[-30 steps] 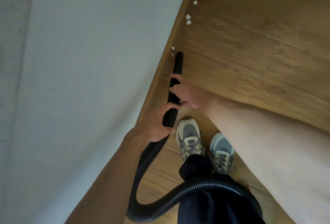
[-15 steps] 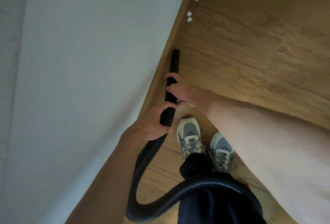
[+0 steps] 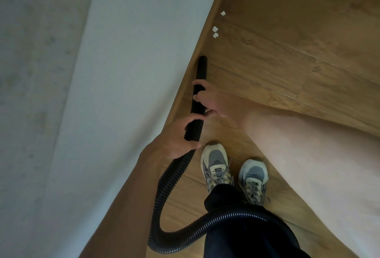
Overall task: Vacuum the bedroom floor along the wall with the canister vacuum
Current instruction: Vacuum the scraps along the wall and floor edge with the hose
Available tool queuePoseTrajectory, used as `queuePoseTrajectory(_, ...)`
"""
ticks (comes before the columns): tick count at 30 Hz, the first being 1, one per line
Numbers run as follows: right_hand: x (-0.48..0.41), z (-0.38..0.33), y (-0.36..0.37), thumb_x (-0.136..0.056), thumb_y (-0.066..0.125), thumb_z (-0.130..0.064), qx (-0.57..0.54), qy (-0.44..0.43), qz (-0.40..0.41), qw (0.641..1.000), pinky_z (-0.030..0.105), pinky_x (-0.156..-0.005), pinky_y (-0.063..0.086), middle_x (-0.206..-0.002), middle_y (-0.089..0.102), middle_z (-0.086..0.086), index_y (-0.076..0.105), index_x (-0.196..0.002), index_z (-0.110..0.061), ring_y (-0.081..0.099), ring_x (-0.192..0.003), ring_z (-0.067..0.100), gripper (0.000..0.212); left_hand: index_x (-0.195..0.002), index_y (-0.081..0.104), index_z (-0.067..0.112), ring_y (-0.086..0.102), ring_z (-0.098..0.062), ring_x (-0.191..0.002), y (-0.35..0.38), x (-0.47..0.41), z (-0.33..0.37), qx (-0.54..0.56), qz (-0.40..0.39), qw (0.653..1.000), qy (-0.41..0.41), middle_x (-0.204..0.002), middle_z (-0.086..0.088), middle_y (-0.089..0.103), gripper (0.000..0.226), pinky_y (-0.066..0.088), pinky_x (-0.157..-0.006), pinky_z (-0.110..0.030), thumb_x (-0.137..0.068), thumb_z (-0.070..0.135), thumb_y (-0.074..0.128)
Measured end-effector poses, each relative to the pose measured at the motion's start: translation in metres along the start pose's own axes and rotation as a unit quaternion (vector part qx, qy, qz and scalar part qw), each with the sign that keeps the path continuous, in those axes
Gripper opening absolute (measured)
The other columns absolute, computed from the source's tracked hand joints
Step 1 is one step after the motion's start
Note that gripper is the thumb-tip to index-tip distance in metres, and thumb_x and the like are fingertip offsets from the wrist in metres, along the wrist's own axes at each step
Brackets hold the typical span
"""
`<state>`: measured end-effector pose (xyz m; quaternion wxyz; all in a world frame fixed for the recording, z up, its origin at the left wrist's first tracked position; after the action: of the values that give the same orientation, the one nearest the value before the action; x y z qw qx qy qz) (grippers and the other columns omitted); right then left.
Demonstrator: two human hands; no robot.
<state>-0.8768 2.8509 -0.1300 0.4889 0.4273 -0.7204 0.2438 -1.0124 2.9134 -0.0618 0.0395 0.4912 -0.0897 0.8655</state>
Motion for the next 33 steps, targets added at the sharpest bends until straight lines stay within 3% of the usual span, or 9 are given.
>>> queuePoseTrajectory(6,0.002,-0.011,-0.008,-0.098,0.047,-0.003,-0.005,-0.002,0.002,1.0,0.033,-0.054,0.059,-0.097,0.053,0.004,0.034,-0.149,-0.03,0.059,-0.083,0.02,0.059,-0.135,0.049,0.047,0.053,-0.01,-0.115,-0.002,-0.003,0.005,0.02,0.016,1.0,0.007,-0.126,0.01,0.055,0.067,0.051,-0.091,-0.026,-0.085,0.011,0.076)
queuePoseTrajectory(11,0.003,-0.014,-0.014,-0.097,0.055,-0.004,-0.033,-0.014,-0.01,0.999,0.035,-0.06,0.06,-0.115,0.051,0.008,0.035,-0.148,-0.029,0.06,-0.084,0.02,0.06,-0.127,0.051,0.056,0.057,-0.017,-0.114,-0.002,-0.003,0.007,0.058,0.026,0.998,0.004,-0.127,0.011,0.053,0.065,0.054,-0.097,-0.041,-0.084,0.013,0.076)
queuePoseTrajectory(15,0.001,-0.021,-0.026,-0.095,0.06,-0.005,-0.053,-0.029,-0.019,0.998,0.031,-0.053,0.059,-0.106,0.054,0.005,0.038,-0.144,-0.029,0.061,-0.081,0.018,0.059,-0.121,0.055,0.058,0.061,-0.022,-0.11,-0.004,-0.009,0.016,0.106,0.041,0.994,0.0,-0.128,0.001,0.054,0.065,0.057,-0.092,-0.043,-0.084,0.009,0.076)
queuePoseTrajectory(19,-0.004,-0.021,-0.038,-0.094,0.064,-0.006,-0.064,-0.042,-0.02,0.997,0.03,-0.049,0.059,-0.101,0.053,0.002,0.039,-0.142,-0.029,0.062,-0.082,0.018,0.058,-0.118,0.056,0.059,0.057,-0.023,-0.115,-0.001,-0.015,0.029,0.103,0.047,0.994,0.009,-0.124,0.011,0.054,0.066,0.054,-0.097,-0.045,-0.084,0.006,0.076)
queuePoseTrajectory(25,-0.009,-0.008,-0.054,-0.091,0.07,-0.012,-0.081,-0.034,-0.051,0.995,0.041,-0.067,0.062,-0.12,0.053,0.009,0.041,-0.142,-0.031,0.065,-0.096,0.027,0.062,-0.115,0.053,0.063,0.059,-0.022,-0.112,0.012,-0.023,0.041,0.09,0.04,0.995,-0.005,-0.121,0.013,0.053,0.067,0.055,-0.096,-0.046,-0.083,0.008,0.077)
queuePoseTrajectory(33,-0.017,0.004,-0.062,-0.09,0.071,-0.017,-0.094,-0.06,-0.09,0.99,0.048,-0.076,0.061,-0.133,0.05,0.013,0.042,-0.14,-0.032,0.064,-0.106,0.032,0.06,-0.121,0.054,0.057,0.061,-0.018,-0.111,0.021,-0.03,0.044,0.104,0.052,0.993,-0.034,-0.121,0.011,0.055,0.066,0.055,-0.095,-0.043,-0.081,0.01,0.079)
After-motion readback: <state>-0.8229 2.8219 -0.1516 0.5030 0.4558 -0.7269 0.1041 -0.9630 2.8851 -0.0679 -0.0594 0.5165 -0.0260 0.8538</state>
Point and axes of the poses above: each hand's wrist, its own x-axis away from the middle knuckle, its own y-axis out of the palm, z = x × y, the point moved 2 cm from there along -x, towards the middle knuckle
